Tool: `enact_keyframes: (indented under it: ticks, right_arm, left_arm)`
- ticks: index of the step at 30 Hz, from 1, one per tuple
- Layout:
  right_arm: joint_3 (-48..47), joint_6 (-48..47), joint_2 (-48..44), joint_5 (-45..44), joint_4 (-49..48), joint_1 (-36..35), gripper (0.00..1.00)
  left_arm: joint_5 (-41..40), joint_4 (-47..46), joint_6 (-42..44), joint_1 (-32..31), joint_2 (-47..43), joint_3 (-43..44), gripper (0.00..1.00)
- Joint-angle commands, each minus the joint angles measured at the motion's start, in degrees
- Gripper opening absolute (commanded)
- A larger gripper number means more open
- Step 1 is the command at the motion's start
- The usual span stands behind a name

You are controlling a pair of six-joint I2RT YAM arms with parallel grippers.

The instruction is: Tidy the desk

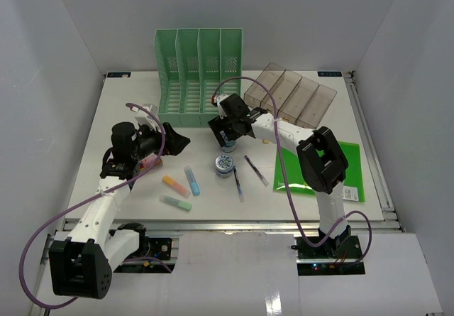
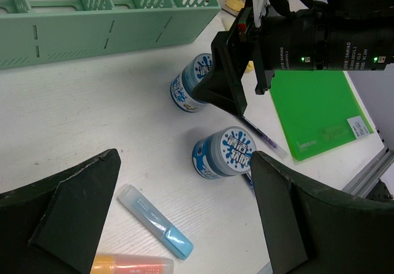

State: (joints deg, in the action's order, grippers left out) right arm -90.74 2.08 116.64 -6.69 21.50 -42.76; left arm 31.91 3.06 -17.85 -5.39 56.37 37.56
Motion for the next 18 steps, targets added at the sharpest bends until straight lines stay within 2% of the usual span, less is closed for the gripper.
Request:
enact_keyframes:
  ticks: [1, 5, 9, 13, 16, 18]
  right_arm:
    - [-1.5, -0.7, 0.4, 0.2, -0.7, -0.1, 0.89]
    - [-1.5, -1.1, 0.5, 1.0, -0.6, -0.1, 0.76]
    - [-1.6, -1.9, -0.2, 1.4, -0.6, -0.1, 0.59]
    - [-1.0, -4.1, -2.6, 2.0, -0.8, 0.0, 0.29]
    - [-0.6, -7.1, -6.9, 4.8, -0.5, 0.6, 0.13]
    - [-0.5, -9.8, -10.2, 8.8, 0.0, 1.5, 0.08]
  left_arm:
    - [-0.3, 0.4, 0.7, -0.2, -0.2, 1.9, 0.98]
    - [-0.4, 0.5, 0.7, -0.2, -0.2, 1.9, 0.98]
    - [-0.4, 0.4, 0.7, -0.2, -0.1, 1.8, 0.98]
    - [-0.5, 0.5, 0.9, -0.2, -0.1, 1.9, 0.98]
    - [-0.5, 0.5, 0.8, -0.2, -0.2, 1.9, 0.98]
    - [-0.4, 0.5, 0.9, -0.2, -0.3, 1.8, 0.98]
